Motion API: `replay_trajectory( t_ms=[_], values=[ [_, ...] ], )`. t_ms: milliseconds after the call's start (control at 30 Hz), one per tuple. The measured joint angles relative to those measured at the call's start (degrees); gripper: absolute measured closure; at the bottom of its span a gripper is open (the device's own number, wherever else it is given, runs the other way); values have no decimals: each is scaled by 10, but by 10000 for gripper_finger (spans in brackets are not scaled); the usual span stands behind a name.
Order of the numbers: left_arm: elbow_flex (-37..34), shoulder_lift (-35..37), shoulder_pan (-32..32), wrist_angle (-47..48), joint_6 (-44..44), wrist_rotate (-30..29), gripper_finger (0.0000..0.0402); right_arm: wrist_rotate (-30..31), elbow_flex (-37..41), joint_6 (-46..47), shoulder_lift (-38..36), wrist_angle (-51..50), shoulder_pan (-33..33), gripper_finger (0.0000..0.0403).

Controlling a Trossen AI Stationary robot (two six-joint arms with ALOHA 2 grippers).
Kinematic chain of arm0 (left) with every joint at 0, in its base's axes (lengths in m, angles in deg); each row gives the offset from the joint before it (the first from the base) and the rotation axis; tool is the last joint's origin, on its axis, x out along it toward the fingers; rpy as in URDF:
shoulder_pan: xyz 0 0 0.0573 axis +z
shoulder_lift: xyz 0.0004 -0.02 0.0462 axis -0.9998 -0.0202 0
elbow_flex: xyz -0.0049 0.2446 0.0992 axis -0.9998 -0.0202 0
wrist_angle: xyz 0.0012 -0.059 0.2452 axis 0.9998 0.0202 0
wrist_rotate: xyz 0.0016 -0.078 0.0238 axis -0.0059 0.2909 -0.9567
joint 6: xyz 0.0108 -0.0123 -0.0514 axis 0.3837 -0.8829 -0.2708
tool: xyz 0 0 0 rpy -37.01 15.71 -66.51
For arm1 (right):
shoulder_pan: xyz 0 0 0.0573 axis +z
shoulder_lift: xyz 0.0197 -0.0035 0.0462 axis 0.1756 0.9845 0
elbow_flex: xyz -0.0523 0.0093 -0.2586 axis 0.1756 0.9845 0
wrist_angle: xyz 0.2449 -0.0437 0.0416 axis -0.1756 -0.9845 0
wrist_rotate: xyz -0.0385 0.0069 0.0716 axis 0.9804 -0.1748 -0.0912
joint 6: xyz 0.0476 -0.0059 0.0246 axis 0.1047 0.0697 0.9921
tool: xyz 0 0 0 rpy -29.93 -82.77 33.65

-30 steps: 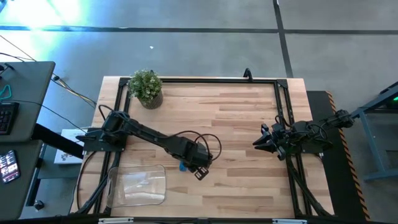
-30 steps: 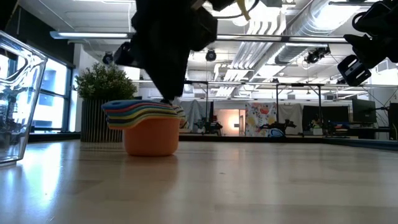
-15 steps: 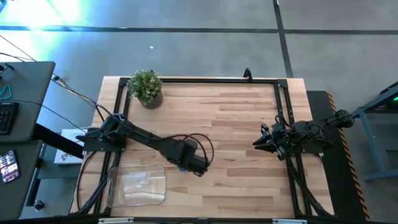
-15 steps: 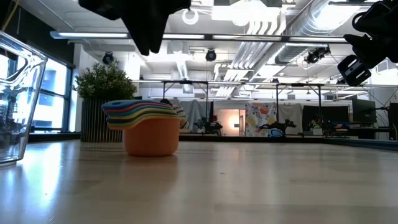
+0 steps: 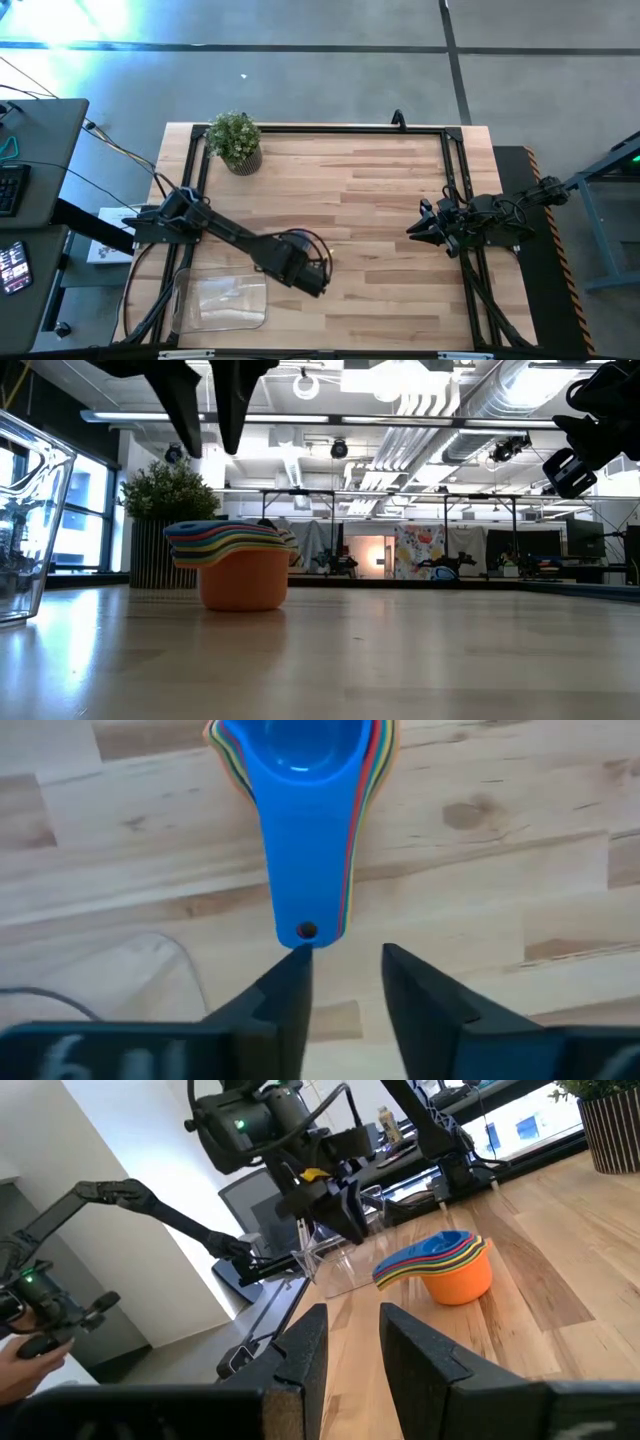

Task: Nest measuring cups in basket
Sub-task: Put the nested measuring cups into the transparent bin

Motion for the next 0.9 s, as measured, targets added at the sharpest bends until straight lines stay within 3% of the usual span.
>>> replay_trajectory(
  t_ms=[433, 900],
  values=[
    [-51, 0, 17, -44, -1, 8, 114, 0, 0, 0, 0, 0, 0, 316],
    [-127, 0, 43, -116, 50, 43, 96, 0, 0, 0, 0, 0, 0, 316]
  ],
)
